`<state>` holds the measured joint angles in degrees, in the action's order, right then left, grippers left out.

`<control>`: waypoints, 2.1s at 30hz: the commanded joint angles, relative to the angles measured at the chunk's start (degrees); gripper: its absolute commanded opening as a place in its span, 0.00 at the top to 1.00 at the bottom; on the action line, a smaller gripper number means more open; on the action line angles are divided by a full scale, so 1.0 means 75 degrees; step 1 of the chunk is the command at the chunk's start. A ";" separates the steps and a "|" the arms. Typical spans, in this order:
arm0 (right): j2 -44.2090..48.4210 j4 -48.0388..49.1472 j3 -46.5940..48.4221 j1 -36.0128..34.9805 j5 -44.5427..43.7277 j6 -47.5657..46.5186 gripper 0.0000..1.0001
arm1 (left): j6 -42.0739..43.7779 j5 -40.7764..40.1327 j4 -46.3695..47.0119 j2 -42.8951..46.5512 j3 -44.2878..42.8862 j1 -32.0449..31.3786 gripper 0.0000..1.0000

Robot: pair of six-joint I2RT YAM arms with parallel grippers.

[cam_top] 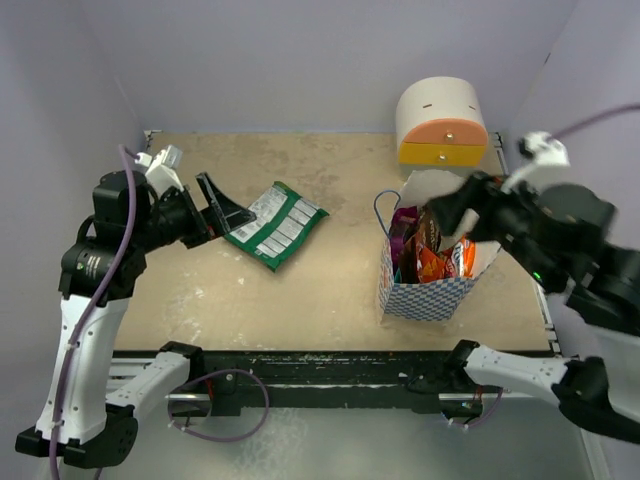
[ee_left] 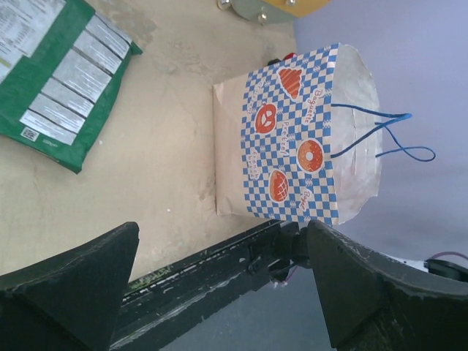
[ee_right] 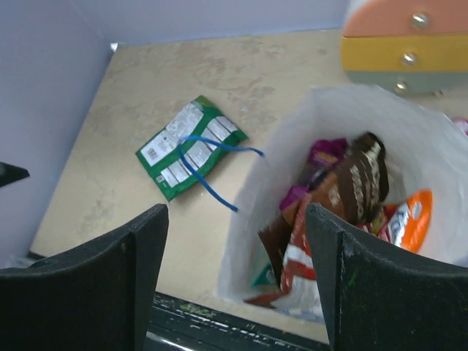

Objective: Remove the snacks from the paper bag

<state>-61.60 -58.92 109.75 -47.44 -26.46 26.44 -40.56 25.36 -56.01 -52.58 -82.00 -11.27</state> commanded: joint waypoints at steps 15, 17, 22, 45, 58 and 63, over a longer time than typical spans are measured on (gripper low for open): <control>0.2146 -0.2331 -0.3483 0.0038 -0.4034 0.5289 0.18 | -0.0965 0.1212 0.1188 -0.0103 0.0457 0.0021 0.01; 0.1710 -0.2308 -0.3614 0.0197 -0.4251 0.5356 0.16 | -0.0956 0.1191 0.1039 -0.0024 0.0403 0.0026 0.01; 0.0887 -0.2088 -0.3728 0.1635 -0.3986 0.4897 0.13 | -0.0868 0.1087 0.0675 0.0145 0.0236 0.0023 0.01; 0.0836 0.0678 -0.4344 0.3826 -0.3046 0.2114 0.27 | -0.0739 0.1057 0.0440 0.0125 0.0090 0.0026 0.01; 0.1296 0.3624 -0.5073 0.5029 -0.0852 0.0413 0.37 | -0.0728 0.0930 0.0463 -0.0005 -0.0105 0.0026 0.01; 0.1499 0.4162 -0.5530 0.5499 -0.0022 0.0281 0.37 | -0.0697 0.0853 0.0454 -0.0009 -0.0086 0.0026 0.01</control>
<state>-51.64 -34.52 70.22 -8.56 -33.82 31.18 -46.87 32.47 -54.11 -52.73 -80.51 -11.27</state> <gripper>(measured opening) 0.630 0.992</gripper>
